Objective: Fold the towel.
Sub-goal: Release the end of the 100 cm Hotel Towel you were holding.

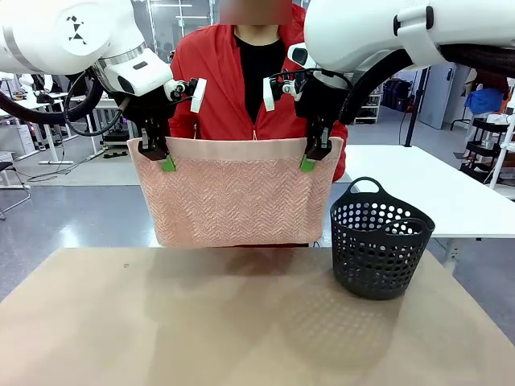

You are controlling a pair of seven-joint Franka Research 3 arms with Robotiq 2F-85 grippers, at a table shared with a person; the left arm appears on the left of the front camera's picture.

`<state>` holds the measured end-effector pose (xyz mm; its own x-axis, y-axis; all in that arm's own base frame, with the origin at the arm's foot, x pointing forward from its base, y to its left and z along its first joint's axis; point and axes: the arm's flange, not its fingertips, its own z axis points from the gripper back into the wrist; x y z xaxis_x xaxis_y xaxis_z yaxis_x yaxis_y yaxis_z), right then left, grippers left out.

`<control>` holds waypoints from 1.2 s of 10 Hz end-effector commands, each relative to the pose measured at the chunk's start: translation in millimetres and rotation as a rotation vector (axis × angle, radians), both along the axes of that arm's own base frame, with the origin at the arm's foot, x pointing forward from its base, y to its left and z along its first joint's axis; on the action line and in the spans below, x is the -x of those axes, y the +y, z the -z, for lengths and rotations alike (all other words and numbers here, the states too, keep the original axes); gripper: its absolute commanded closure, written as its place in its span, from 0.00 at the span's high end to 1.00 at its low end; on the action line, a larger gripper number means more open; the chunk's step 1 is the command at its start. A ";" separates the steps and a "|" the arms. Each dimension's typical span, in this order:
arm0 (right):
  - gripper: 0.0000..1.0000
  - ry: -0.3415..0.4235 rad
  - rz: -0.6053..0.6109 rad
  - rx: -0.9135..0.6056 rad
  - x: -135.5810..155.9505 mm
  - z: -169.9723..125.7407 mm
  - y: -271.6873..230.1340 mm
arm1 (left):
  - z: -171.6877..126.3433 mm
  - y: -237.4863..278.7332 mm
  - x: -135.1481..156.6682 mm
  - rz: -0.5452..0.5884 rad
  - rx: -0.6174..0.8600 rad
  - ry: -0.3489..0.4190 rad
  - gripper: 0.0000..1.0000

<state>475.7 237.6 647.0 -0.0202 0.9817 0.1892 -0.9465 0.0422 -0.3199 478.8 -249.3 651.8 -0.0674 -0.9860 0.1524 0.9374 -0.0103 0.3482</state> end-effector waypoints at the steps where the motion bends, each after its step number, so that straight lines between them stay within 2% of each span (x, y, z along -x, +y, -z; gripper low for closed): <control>1: 0.00 -0.003 0.001 0.001 -0.2 -0.9 -1.3 | -2.2 1.3 -0.1 -0.002 0.002 -0.005 0.02; 12: 0.00 -0.003 0.001 0.001 -0.2 -0.9 -1.3 | -2.2 1.3 -0.1 -0.002 0.002 -0.005 0.02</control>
